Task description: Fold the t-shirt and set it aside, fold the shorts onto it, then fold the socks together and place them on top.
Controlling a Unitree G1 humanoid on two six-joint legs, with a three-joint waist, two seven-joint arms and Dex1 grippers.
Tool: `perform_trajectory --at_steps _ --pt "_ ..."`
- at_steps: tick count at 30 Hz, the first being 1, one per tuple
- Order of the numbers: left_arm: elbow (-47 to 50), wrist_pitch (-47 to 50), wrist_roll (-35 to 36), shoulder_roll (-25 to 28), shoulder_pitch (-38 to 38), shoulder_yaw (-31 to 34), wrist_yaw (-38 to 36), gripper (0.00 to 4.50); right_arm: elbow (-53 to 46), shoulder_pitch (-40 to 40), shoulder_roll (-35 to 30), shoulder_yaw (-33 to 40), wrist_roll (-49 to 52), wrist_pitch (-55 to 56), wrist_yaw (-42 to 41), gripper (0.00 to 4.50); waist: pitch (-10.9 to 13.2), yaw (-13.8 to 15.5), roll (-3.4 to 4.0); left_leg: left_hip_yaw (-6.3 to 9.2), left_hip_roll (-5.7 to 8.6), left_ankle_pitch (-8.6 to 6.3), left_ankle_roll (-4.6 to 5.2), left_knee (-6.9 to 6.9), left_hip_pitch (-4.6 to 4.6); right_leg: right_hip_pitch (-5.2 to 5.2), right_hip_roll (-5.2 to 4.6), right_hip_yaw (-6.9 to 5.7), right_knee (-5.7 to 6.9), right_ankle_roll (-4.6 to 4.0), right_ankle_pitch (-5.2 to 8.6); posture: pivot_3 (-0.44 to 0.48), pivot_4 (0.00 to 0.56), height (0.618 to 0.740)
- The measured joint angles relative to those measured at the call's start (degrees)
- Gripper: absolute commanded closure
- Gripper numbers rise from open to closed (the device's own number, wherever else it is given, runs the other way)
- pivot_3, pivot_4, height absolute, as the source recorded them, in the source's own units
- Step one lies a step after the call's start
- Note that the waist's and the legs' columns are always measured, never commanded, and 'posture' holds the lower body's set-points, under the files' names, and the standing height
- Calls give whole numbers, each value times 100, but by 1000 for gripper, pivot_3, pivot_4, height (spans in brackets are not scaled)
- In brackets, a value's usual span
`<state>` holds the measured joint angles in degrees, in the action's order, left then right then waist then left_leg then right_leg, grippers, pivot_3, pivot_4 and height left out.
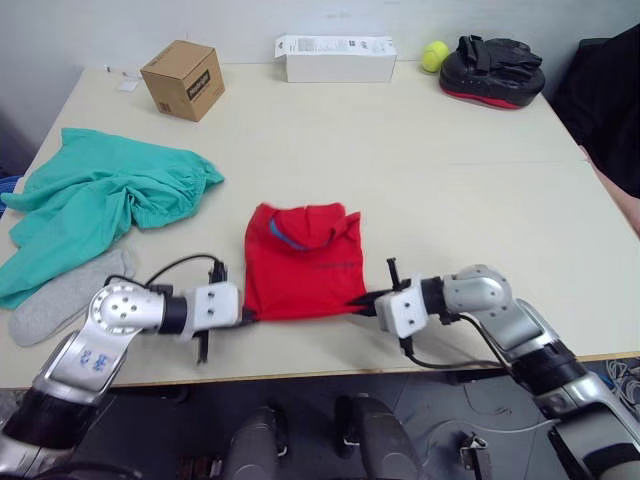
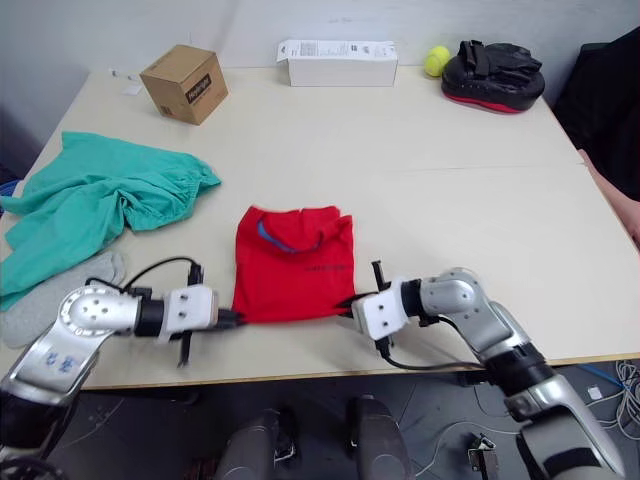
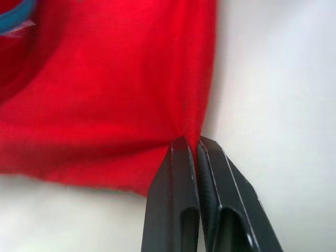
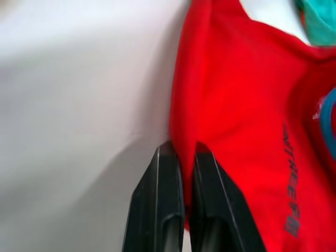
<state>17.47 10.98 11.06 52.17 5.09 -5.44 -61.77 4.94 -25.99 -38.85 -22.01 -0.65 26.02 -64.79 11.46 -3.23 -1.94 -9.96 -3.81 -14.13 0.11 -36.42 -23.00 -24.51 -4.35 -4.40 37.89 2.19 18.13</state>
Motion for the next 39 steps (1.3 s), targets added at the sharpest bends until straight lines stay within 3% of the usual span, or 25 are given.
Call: perform_trajectory --at_steps 7,17,22,23,26,29,33,37,39 --pt "1098 532 256 279 -1070 80 25 4484 -878 814 -496 15 525 -202 -345 4500 0 46 0 11 5 -13 7 -3 1 6 -4 -3 -12 -16 3 0 150 740" --pt "596 -812 -266 111 -1134 -71 320 4484 -1158 1079 -499 54 389 -550 -39 4500 -4 171 5 18 5 -9 12 -3 4 9 -7 -11 -15 -36 -2 0 150 740" --pt "567 -674 -40 108 -1261 57 306 4484 -1204 1088 -581 153 549 -587 -161 4500 -5 167 7 20 3 -5 15 -1 3 10 -5 -14 -14 -38 -5 0 150 740" --pt "630 -488 142 125 -1361 180 273 4254 -1278 1113 -661 188 691 -639 -272 4500 -5 166 7 20 3 -4 17 2 2 10 -5 -15 -14 -38 -4 0 150 740" --pt "776 222 780 337 -1768 794 120 3477 -1535 1155 -1008 328 1247 -1085 -651 3720 -4 150 6 21 0 7 39 7 0 5 -4 -19 -13 -37 -4 0 150 740" --pt "957 912 1475 474 -1925 1486 -2 2483 -1639 1129 -1278 742 1820 -1682 -882 2687 -4 163 5 28 1 5 37 7 -1 7 -4 -24 -15 -37 -4 0 150 740" --pt "1145 1713 2221 539 -1783 1917 -48 1221 -1936 1050 -1282 948 2465 -2495 -1065 1325 -4 165 5 32 2 0 29 7 -3 8 -5 -27 -16 -38 -4 0 150 740" --pt "1162 2438 2797 519 -1065 2011 203 15 -1967 953 -1287 982 2666 -3012 -1211 1317 -4 176 5 35 5 -5 21 4 -8 8 -6 -27 -16 -37 -4 0 150 740" --pt "1154 2857 3099 440 -500 1958 419 4 -1970 661 -1223 1036 2877 -3493 -1153 1514 -4 171 5 35 5 0 25 2 -9 10 -6 -27 -16 -34 -7 0 150 740"
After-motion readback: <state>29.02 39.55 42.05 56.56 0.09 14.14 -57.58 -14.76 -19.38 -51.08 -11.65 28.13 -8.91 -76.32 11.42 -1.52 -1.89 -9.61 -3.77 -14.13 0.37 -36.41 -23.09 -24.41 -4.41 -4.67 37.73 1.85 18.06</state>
